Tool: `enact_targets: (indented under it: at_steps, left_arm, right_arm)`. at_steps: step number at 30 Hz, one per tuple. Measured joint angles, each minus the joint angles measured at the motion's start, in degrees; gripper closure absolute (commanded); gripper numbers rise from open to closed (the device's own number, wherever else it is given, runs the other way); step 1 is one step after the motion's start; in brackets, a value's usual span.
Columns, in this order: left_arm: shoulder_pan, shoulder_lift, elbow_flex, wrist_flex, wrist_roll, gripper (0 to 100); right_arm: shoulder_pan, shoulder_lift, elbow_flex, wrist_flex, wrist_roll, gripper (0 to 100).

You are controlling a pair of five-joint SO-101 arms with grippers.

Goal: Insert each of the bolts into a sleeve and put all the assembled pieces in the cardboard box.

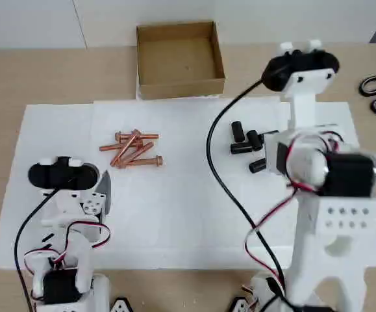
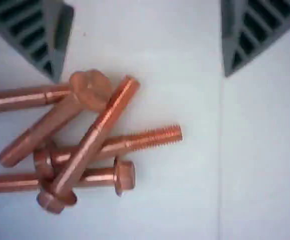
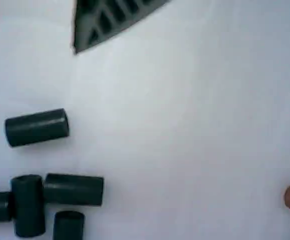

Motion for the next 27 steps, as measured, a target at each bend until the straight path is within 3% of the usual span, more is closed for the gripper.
enact_targets:
  at_steps: [6, 27]
  left_arm:
    - [0.0, 0.09, 7.91, -0.18, 0.0, 80]
    - [0.0, 0.09, 8.26, -0.18, 0.0, 80]
  right_arm:
    - [0.0, -4.48, 0.0, 0.0, 0.0, 82.4]
    - [0.0, -5.27, 0.0, 0.0, 0.0, 82.4]
